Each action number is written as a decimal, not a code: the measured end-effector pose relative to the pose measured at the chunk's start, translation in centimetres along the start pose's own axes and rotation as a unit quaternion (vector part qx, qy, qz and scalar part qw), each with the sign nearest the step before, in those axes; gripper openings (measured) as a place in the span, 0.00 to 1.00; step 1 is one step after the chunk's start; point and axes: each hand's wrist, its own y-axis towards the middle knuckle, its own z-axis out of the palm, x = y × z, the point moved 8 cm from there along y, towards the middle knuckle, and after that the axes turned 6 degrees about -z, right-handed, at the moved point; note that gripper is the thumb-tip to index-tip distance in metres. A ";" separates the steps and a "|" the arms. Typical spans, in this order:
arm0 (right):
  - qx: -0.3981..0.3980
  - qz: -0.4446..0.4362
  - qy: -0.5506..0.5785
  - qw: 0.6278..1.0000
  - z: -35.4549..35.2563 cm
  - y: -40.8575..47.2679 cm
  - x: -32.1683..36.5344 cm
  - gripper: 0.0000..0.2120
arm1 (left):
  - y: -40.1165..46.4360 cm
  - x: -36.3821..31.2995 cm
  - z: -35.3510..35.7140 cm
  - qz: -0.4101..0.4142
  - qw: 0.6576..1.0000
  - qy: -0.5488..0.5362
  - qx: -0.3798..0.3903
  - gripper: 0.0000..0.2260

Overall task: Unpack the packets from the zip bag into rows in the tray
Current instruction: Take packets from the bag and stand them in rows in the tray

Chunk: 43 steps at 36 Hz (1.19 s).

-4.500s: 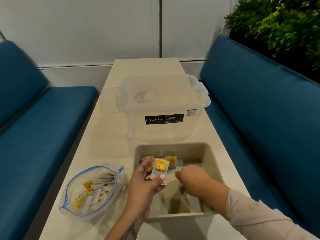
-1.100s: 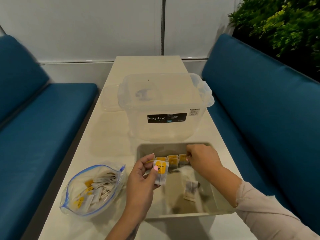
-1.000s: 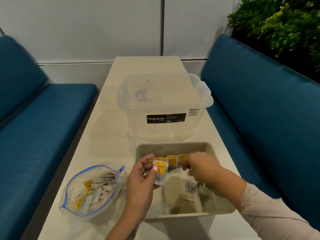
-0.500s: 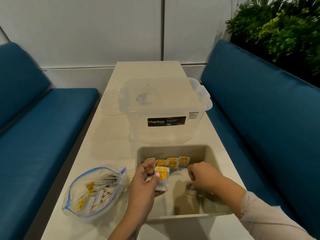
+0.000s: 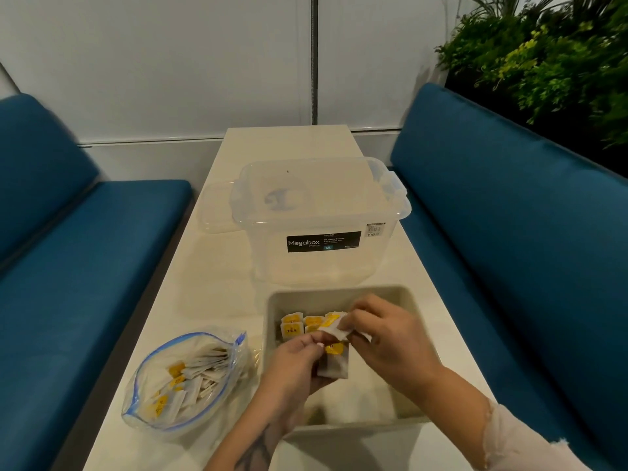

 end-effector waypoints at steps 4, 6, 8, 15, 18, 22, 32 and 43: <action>0.001 -0.023 0.013 1.000 0.4 -0.5 0.5 0.04 | -0.3 -0.8 0.2 0.005 0.999 -0.033 0.011 0.12; 0.009 -0.028 0.031 0.999 0.4 -0.6 0.7 0.04 | -0.1 -1.1 -0.2 0.032 0.999 0.003 -0.017 0.10; 0.036 -0.035 0.039 0.998 0.5 -0.7 0.8 0.05 | 0.0 -1.6 -0.6 0.067 0.996 0.051 -0.043 0.10; 0.012 0.108 0.094 0.990 -1.5 0.4 -1.3 0.13 | -0.7 -4.3 -1.2 0.240 0.929 0.261 -0.107 0.12; 0.077 0.151 0.114 0.979 -1.1 1.6 -2.0 0.11 | -0.6 -4.6 -1.0 0.289 0.895 0.319 -0.118 0.08; 0.172 0.164 0.102 0.966 -0.1 2.6 -2.3 0.06 | -0.1 -4.5 -0.4 0.321 0.860 0.378 -0.121 0.07; 0.245 0.232 0.015 0.941 -0.1 1.9 -5.1 0.03 | -0.7 -4.8 -1.3 0.329 0.870 0.337 -0.145 0.14; 0.310 0.175 -0.219 0.909 3.4 0.6 -8.0 0.11 | -1.2 -4.0 -3.1 0.310 0.882 0.312 -0.170 0.19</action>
